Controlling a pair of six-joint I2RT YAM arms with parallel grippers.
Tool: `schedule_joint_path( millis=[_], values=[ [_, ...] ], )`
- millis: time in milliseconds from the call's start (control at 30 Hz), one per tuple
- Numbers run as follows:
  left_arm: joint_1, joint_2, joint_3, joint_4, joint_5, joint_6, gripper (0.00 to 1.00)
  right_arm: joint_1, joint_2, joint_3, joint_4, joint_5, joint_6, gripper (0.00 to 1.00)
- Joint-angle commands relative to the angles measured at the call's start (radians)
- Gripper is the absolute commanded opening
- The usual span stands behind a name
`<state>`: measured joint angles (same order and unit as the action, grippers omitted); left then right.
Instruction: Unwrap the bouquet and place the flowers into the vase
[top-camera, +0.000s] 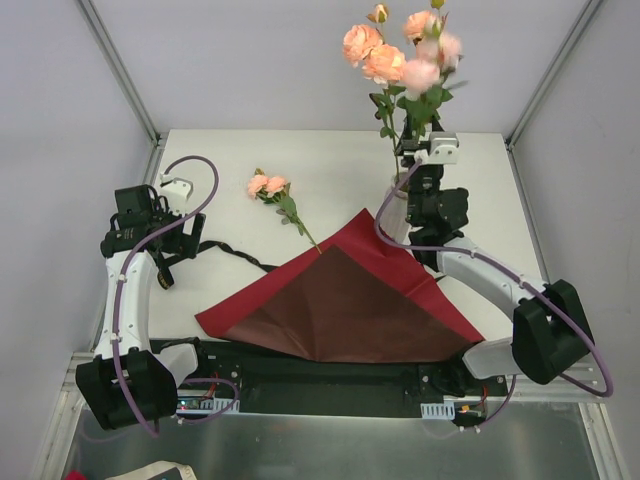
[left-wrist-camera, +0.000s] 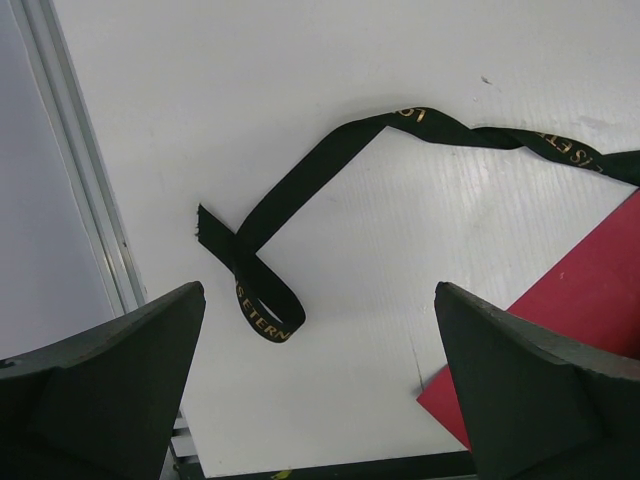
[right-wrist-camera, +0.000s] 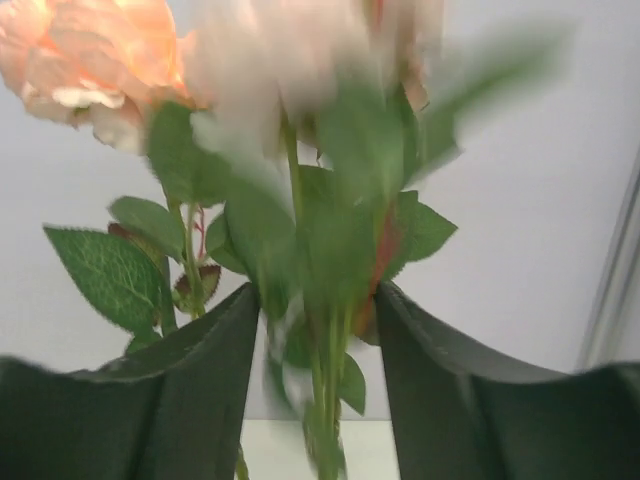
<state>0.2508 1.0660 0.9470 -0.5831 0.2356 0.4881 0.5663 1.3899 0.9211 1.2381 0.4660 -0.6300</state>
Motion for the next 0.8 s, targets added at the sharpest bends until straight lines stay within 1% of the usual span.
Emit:
schedule_joint_path(
  millis=[0,67,100,133,200,233,267,333,367,400,433,467,500,533,567,600,633,667,700,733,767],
  values=[
    [0.010,-0.017,0.022,-0.012,0.030,0.026,0.99,0.023,-0.107,-0.039,0.032,0.029,0.032,0.67],
    [0.010,-0.020,0.021,-0.011,0.031,0.024,0.99,0.062,-0.135,-0.039,0.015,0.022,0.015,0.73],
    [0.010,-0.020,0.022,-0.011,0.031,0.024,0.99,0.082,-0.153,-0.021,-0.012,0.025,-0.029,0.74],
    [0.010,-0.018,0.024,-0.011,0.031,0.021,0.99,0.130,-0.160,-0.007,-0.029,0.039,-0.049,0.74],
    [0.010,-0.023,0.026,-0.011,0.033,0.018,0.99,0.185,-0.172,0.022,-0.072,0.030,-0.106,0.74],
    [0.008,-0.024,0.024,-0.011,0.033,0.017,0.99,0.235,-0.172,0.030,-0.081,0.007,-0.118,0.74],
    [0.010,-0.024,0.021,-0.011,0.036,0.017,0.99,0.263,-0.164,0.038,-0.125,-0.004,-0.128,0.74],
    [0.008,-0.028,0.019,-0.011,0.036,0.015,0.99,0.335,-0.149,0.082,-0.196,0.008,-0.123,0.74],
    [0.010,-0.034,0.016,-0.011,0.034,0.015,0.99,0.351,-0.128,0.103,-0.309,0.002,-0.103,0.74],
    [0.010,-0.035,0.013,-0.011,0.033,0.017,0.99,0.365,-0.114,0.122,-0.372,-0.007,-0.070,0.74],
    [0.010,-0.034,0.009,-0.011,0.031,0.017,0.99,0.375,-0.100,0.162,-0.438,-0.050,0.005,0.74],
    [0.010,-0.037,0.009,-0.011,0.031,0.018,0.99,0.374,-0.056,0.186,-0.588,-0.088,0.048,0.74],
    [0.010,-0.040,0.006,-0.011,0.030,0.020,0.99,0.374,-0.025,0.217,-0.662,-0.114,0.074,0.73],
    [0.010,-0.041,0.006,-0.011,0.028,0.020,0.99,0.373,0.009,0.293,-0.743,-0.163,0.151,0.73],
    [0.010,-0.046,0.001,-0.011,0.028,0.023,0.99,0.374,0.085,0.336,-0.923,-0.191,0.174,0.70],
    [0.010,-0.047,-0.001,-0.011,0.028,0.024,0.99,0.377,0.127,0.387,-1.012,-0.240,0.194,0.69],
    [0.010,-0.052,-0.002,-0.011,0.030,0.026,0.99,0.376,0.206,0.451,-1.130,-0.260,0.234,0.68],
    [0.010,-0.054,-0.005,-0.012,0.030,0.026,0.99,0.376,0.243,0.479,-1.173,-0.277,0.243,0.68],
    [0.010,-0.055,-0.007,-0.011,0.033,0.026,0.99,0.369,0.279,0.498,-1.210,-0.330,0.248,0.68],
    [0.010,-0.055,-0.010,-0.011,0.034,0.029,0.99,0.363,0.347,0.546,-1.286,-0.364,0.254,0.68],
    [0.010,-0.054,-0.010,-0.011,0.036,0.030,0.99,0.357,0.380,0.571,-1.325,-0.388,0.262,0.68]
  ],
)
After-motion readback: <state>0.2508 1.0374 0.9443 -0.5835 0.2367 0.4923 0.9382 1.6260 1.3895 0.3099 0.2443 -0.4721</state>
